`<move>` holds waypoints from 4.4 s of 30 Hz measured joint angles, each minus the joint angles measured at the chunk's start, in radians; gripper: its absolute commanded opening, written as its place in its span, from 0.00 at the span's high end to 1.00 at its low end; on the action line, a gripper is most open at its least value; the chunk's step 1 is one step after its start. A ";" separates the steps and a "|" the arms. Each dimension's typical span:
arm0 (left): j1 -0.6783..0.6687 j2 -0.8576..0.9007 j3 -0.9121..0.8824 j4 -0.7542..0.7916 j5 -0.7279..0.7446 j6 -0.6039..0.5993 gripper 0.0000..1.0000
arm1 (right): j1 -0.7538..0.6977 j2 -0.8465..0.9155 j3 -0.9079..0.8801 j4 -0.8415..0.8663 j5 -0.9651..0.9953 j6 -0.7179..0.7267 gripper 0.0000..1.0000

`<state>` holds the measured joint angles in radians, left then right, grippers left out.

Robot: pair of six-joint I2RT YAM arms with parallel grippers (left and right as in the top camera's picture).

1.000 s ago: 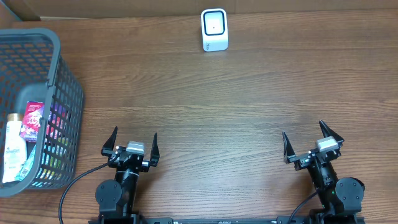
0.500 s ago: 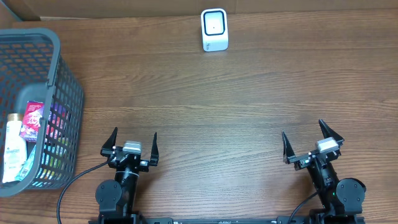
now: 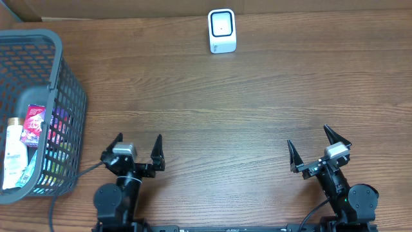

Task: Scan the item barcode
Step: 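Reach the left gripper into the basket toward the red-purple pouch, then grasp the red-purple pouch with the left gripper and lift it out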

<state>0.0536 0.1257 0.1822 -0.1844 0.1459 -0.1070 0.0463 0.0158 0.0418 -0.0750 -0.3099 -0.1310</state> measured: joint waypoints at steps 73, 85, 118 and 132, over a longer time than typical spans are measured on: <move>0.715 1.505 1.177 -0.678 -0.256 -0.563 0.00 | 0.000 1.294 1.147 -0.906 -0.263 0.027 0.00; 0.714 1.699 1.130 -0.502 -0.166 -0.492 0.07 | 0.000 1.297 1.147 -0.906 -0.263 0.027 0.00; 0.643 1.490 1.511 -0.900 -0.069 -0.338 0.96 | 0.000 1.297 1.147 -0.906 -0.263 0.027 0.00; 0.270 1.331 1.511 -0.814 -0.191 -0.146 0.96 | 0.000 1.297 1.147 -0.906 -0.263 0.027 0.00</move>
<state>0.3241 1.4570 1.6936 -0.9989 -0.0452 -0.2535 0.0463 1.3125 1.1892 -0.9813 -0.5732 -0.1040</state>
